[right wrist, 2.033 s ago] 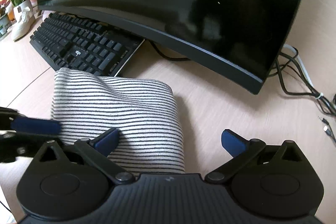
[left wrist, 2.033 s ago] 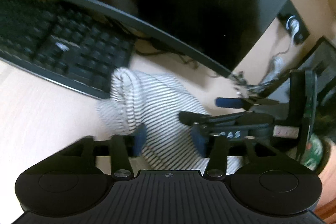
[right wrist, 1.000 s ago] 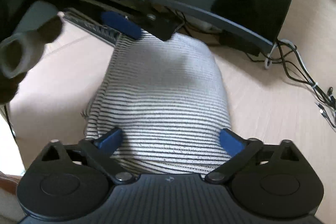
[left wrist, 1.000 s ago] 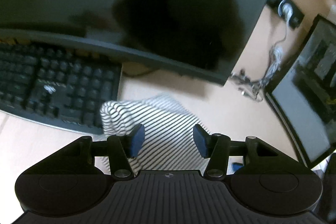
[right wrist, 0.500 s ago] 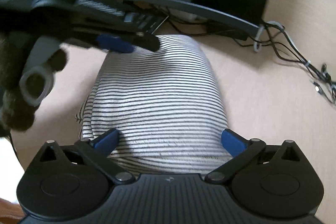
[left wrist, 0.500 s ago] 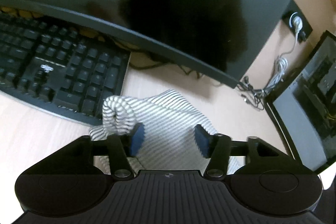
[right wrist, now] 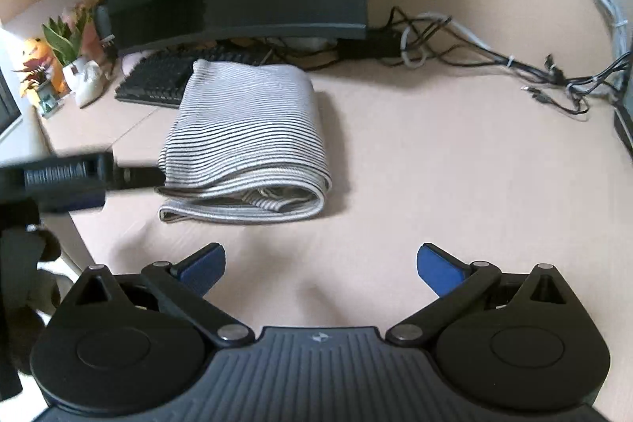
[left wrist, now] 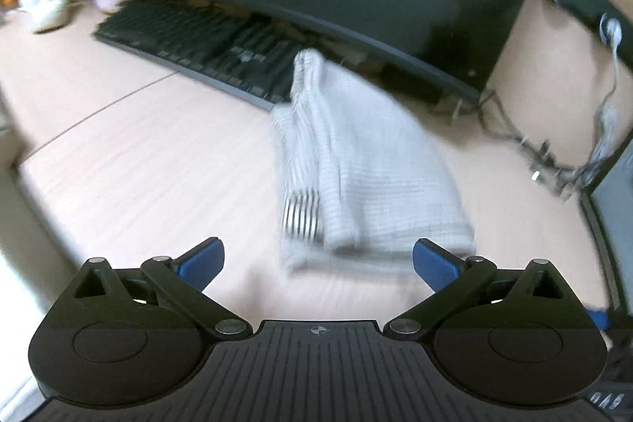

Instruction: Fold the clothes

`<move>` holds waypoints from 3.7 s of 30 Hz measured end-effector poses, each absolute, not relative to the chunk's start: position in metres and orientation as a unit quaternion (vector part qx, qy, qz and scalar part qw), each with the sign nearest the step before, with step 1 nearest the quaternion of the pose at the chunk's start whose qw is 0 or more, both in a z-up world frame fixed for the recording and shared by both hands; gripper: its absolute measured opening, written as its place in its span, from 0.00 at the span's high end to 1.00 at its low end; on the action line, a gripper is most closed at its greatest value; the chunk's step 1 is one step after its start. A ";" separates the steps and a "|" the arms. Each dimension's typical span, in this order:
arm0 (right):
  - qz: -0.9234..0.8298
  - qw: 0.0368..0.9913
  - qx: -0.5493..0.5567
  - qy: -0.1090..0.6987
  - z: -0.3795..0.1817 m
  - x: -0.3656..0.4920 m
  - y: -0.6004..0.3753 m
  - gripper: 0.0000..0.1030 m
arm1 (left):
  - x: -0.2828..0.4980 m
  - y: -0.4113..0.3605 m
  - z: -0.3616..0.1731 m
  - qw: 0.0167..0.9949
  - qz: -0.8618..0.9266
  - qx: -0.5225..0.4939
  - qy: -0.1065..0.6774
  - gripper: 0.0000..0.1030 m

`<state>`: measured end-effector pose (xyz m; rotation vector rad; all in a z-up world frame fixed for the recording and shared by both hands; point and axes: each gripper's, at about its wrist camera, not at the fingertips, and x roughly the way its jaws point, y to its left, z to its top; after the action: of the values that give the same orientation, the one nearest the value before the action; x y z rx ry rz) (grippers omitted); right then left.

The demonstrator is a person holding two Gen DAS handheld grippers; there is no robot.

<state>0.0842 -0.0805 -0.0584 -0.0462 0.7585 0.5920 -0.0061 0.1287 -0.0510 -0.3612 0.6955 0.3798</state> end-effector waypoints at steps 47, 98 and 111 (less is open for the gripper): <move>0.334 0.894 -0.053 0.294 -0.029 0.056 -0.108 0.00 | -0.062 0.058 -0.023 0.889 0.276 -0.165 0.326 0.00; 0.339 0.891 -0.048 0.299 -0.031 0.057 -0.114 0.00 | -0.071 0.052 -0.023 0.893 0.276 -0.151 0.321 0.00; 0.340 0.889 -0.049 0.301 -0.032 0.057 -0.114 0.00 | -0.072 0.051 -0.025 0.891 0.280 -0.149 0.325 0.00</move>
<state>0.0568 -0.1138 -0.0323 -0.1022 0.6255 0.7068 -0.0719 0.0512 -0.0249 -0.3102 0.6739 0.5820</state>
